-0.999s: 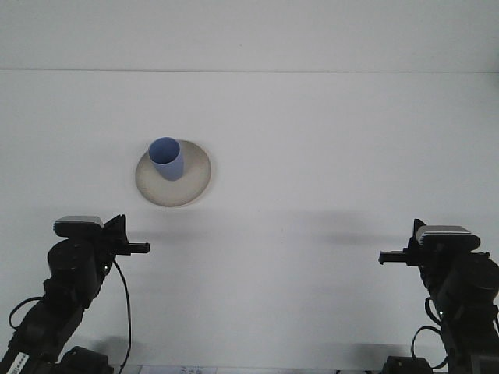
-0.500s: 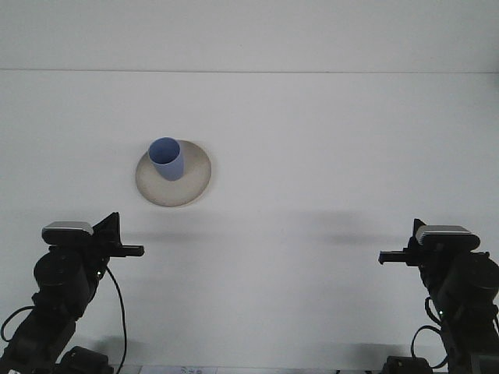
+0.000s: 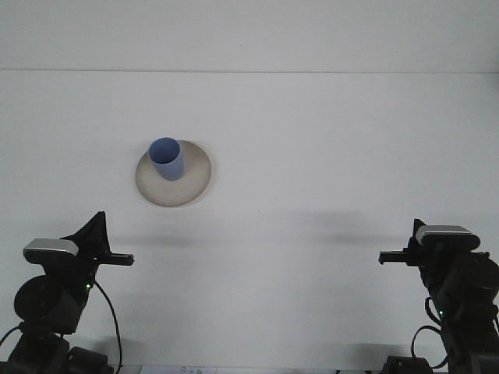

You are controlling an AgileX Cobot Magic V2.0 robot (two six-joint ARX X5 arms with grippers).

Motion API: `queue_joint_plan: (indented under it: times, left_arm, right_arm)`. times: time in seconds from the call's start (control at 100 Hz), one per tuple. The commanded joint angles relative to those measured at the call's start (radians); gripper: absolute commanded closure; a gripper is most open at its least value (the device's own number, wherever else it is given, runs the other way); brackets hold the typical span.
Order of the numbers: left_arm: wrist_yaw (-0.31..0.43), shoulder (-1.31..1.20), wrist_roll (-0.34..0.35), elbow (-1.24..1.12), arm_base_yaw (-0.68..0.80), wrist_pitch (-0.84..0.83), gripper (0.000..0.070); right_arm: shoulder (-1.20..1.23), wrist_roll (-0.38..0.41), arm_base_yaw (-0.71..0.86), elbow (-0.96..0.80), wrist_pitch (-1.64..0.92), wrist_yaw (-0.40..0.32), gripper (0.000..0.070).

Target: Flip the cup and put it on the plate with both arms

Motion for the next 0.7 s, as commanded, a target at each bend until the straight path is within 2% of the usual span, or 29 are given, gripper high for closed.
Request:
queue_joint_plan:
  times: [0.0, 0.22, 0.49, 0.69]
  left_arm:
    - [-0.005, -0.02, 0.02, -0.063, 0.008, 0.053, 0.0688]
    - [0.023, -0.2, 0.018, -0.328, 0.051, 0.217, 0.0688]
    - [0.079, -0.411, 0.013, -0.504, 0.117, 0.216, 0.0688]
    - [0.098, -0.408, 0.01, -0.543, 0.138, 0.224, 0.0688]
  right_arm:
    - [0.003, 0.006, 0.002, 0.006, 0.011, 0.001, 0.07]
    - [0.003, 0.006, 0.002, 0.006, 0.01, 0.0, 0.07]
    - [0.003, 0.006, 0.002, 0.006, 0.01, 0.0, 0.07]
    - [0.003, 0.006, 0.002, 0.006, 0.015, 0.0, 0.07]
